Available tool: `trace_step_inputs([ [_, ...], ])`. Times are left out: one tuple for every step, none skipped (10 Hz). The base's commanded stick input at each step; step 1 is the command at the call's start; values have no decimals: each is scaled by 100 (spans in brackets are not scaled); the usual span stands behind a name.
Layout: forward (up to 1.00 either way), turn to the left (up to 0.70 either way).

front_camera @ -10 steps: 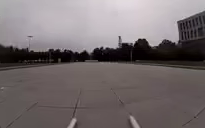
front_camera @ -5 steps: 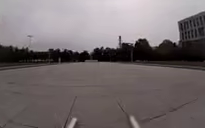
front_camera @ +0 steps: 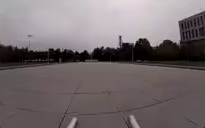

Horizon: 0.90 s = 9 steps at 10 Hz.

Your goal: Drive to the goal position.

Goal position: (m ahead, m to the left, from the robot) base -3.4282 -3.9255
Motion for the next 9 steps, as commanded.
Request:
trace_step_inputs([
  [100, 0],
  [100, 1],
  [100, 34],
  [100, 40],
  [100, 17],
  [100, 0],
  [100, 0],
  [100, 0],
  [100, 0],
])
